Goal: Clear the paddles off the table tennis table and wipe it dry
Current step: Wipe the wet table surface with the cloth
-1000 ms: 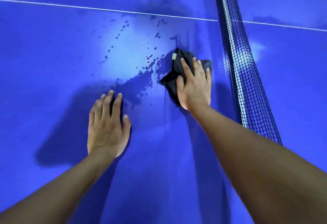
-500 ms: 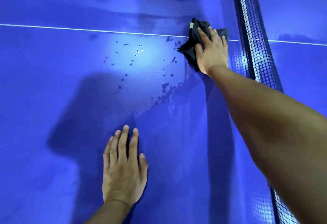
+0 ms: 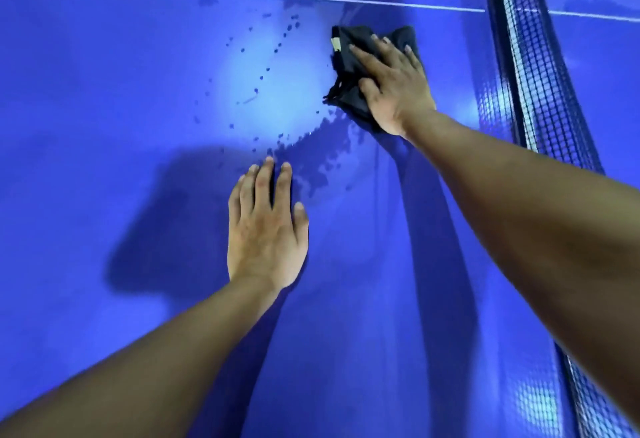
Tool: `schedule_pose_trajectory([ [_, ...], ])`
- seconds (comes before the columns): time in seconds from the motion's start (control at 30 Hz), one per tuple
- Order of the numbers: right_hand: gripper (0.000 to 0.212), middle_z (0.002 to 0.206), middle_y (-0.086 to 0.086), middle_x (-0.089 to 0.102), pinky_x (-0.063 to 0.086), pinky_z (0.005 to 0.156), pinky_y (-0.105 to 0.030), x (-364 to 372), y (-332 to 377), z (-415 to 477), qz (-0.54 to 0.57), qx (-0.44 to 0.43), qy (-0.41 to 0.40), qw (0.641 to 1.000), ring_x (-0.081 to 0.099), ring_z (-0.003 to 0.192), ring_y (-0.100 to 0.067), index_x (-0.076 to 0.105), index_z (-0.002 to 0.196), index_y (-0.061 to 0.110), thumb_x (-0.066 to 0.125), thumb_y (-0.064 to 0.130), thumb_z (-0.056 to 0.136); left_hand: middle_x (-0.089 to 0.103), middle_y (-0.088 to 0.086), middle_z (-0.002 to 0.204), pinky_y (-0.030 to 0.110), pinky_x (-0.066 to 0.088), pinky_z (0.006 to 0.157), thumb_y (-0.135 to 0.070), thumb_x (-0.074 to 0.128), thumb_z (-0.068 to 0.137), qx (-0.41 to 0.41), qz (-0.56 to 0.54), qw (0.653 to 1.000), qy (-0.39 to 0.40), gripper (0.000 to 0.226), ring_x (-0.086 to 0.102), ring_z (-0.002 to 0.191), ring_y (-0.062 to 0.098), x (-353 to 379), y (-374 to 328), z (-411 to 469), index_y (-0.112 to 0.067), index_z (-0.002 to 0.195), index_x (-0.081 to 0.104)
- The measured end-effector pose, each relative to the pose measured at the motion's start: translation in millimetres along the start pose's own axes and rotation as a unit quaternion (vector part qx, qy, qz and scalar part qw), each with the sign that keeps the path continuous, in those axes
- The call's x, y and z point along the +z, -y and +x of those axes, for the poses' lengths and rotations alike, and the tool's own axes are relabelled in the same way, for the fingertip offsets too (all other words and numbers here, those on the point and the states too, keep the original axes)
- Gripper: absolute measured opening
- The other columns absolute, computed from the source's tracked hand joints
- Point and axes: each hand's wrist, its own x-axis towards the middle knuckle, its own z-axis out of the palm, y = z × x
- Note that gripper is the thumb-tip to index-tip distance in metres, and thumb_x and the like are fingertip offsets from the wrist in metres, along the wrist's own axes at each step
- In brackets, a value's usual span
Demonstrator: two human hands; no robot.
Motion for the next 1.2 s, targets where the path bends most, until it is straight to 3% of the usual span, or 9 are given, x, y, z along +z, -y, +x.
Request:
schedule_pose_trajectory([
  [0.07,0.059,0.169,-0.001,0.021,0.002,0.128,-0.043,3.3,14.7,-32.8,0.001,-0.01,0.001,1.0,0.014,0.157,-0.019,0.03,0.159,0.037,0.035,0.034,0.1,0.027,0.011,0.162,0.044,0.016,0.124,-0.039,0.022,0.102,0.004,-0.012,1.0,-0.005,0.059,0.023,0.149,0.031,0.2,1.5,0.3,-0.014,0.154,0.03],
  [0.27,0.059,0.169,-0.002,0.021,0.003,0.128,-0.044,18.7,57.6,-151.2,0.005,-0.055,0.0,0.998,0.015,0.157,-0.021,0.031,0.159,0.034,0.035,0.035,0.1,0.046,0.014,0.148,0.04,0.028,0.116,-0.024,0.045,0.1,0.049,-0.169,0.983,-0.05,0.051,0.042,0.136,0.033,-14.5,12.2,-13.9,-0.008,0.149,0.041],
  [0.43,0.058,0.169,-0.002,0.021,0.005,0.128,-0.045,31.0,87.8,-261.2,0.004,-0.068,0.01,0.998,0.016,0.157,-0.021,0.031,0.159,0.034,0.039,0.034,0.102,0.045,0.014,0.149,0.044,0.031,0.114,-0.02,0.045,0.1,0.07,-0.136,0.987,-0.043,0.05,0.04,0.139,0.032,-18.3,21.2,-121.5,-0.007,0.148,0.042],
  [0.67,0.059,0.167,-0.006,0.027,0.016,0.126,-0.05,42.4,128.7,-431.5,0.022,-0.109,0.004,0.994,0.023,0.155,-0.024,0.038,0.157,0.03,0.043,0.034,0.098,0.038,0.01,0.158,0.048,0.028,0.119,-0.022,0.04,0.096,0.001,-0.092,0.996,-0.022,0.055,0.031,0.149,0.031,-18.5,41.0,-310.0,-0.01,0.15,0.042],
  [0.8,0.06,0.167,-0.005,0.028,0.02,0.124,-0.053,57.3,154.4,-508.7,0.041,-0.132,-0.011,0.99,0.021,0.156,-0.022,0.039,0.156,0.03,0.047,0.034,0.097,0.035,0.013,0.16,0.05,0.025,0.122,-0.022,0.036,0.097,0.012,-0.061,0.998,-0.005,0.055,0.031,0.148,0.034,-13.2,53.8,-369.6,-0.007,0.149,0.043],
  [0.97,0.063,0.168,0.001,0.026,0.018,0.125,-0.052,63.5,169.3,-527.1,0.032,-0.133,-0.013,0.99,0.017,0.156,-0.016,0.034,0.157,0.04,0.048,0.036,0.095,0.04,0.014,0.157,0.051,0.027,0.12,-0.021,0.037,0.095,-0.02,-0.072,0.997,-0.01,0.053,0.036,0.145,0.036,-15.9,45.4,-375.2,-0.006,0.145,0.048],
  [1.2,0.061,0.169,0.002,0.02,0.01,0.127,-0.05,56.3,177.6,-444.1,0.007,-0.148,0.018,0.989,0.015,0.157,-0.016,0.028,0.159,0.04,0.037,0.041,0.098,0.045,0.012,0.151,0.047,0.028,0.118,-0.027,0.043,0.092,-0.044,-0.064,0.996,-0.037,0.048,0.037,0.144,0.032,-15.2,47.7,-356.2,-0.008,0.133,0.056],
])
